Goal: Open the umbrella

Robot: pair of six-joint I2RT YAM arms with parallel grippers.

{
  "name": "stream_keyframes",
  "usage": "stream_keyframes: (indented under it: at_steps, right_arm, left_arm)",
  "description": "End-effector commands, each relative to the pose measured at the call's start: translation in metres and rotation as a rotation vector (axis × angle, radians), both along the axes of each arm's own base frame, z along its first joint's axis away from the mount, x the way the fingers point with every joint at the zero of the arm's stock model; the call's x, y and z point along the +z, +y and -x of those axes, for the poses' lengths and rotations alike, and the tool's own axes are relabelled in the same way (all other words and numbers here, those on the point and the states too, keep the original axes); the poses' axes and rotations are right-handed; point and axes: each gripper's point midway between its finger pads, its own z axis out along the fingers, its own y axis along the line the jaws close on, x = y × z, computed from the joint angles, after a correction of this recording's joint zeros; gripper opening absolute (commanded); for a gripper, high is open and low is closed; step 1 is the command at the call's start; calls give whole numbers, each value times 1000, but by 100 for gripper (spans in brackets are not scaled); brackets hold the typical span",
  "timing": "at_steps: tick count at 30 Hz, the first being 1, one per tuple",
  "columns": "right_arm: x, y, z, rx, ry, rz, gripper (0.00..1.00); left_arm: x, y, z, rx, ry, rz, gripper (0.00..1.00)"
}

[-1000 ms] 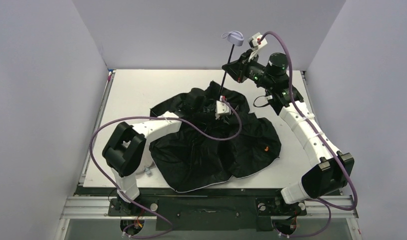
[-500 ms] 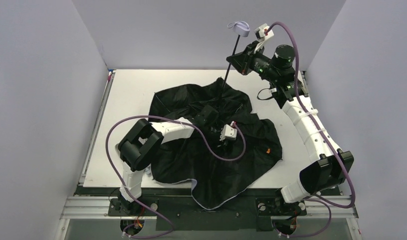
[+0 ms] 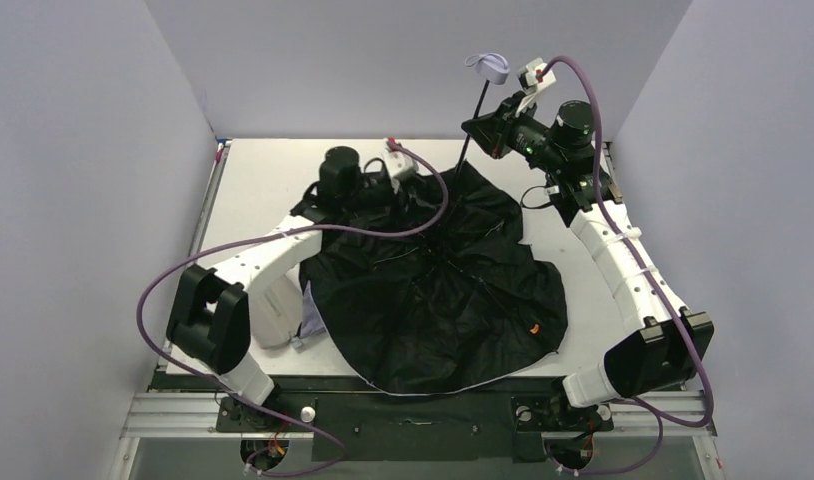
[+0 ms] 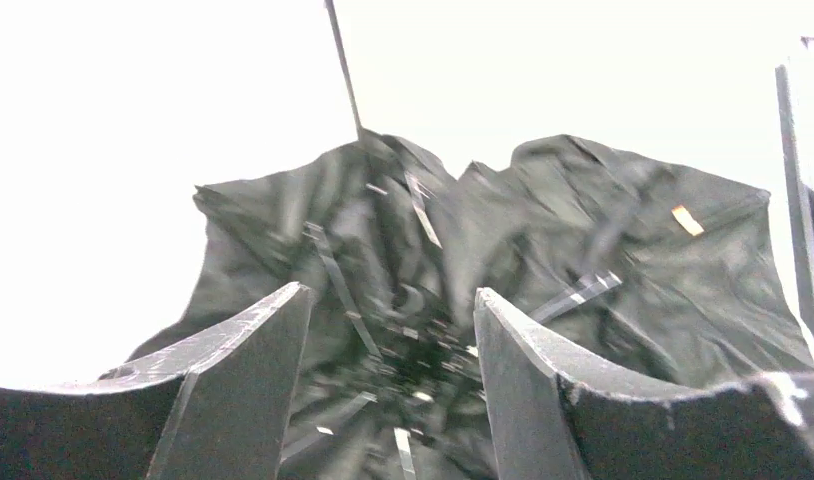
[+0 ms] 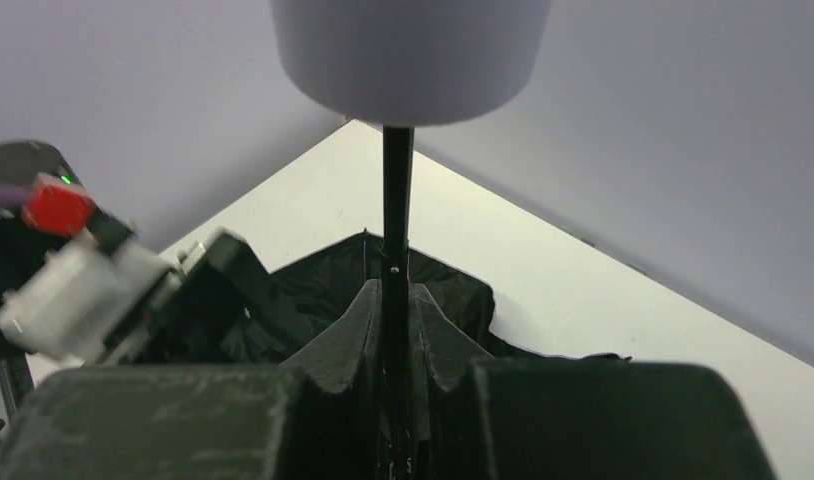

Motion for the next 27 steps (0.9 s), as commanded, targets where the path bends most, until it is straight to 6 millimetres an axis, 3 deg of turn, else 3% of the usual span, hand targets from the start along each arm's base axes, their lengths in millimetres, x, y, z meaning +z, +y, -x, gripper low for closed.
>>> stream_keyframes:
  at_steps: [1,5,10,20,27]
  right_arm:
    - [49,1,21,21,-143,-49,0]
    - [51,0,21,15,-144,-45,0]
    - [50,-3,22,2,-137,-25,0]
    - [46,-9,25,-8,-115,6,0]
    - [47,-15,21,-22,-121,12,0]
  left_arm:
    - [47,14,-44,157,-86,151,58]
    - [34,7,-61,141,-140,123,47]
    - [13,-12,-54,40,-148,114,39]
    - [-3,-55,-33,-58,-130,143,38]
    - [-16,-52,-21,-82,-92,115,39]
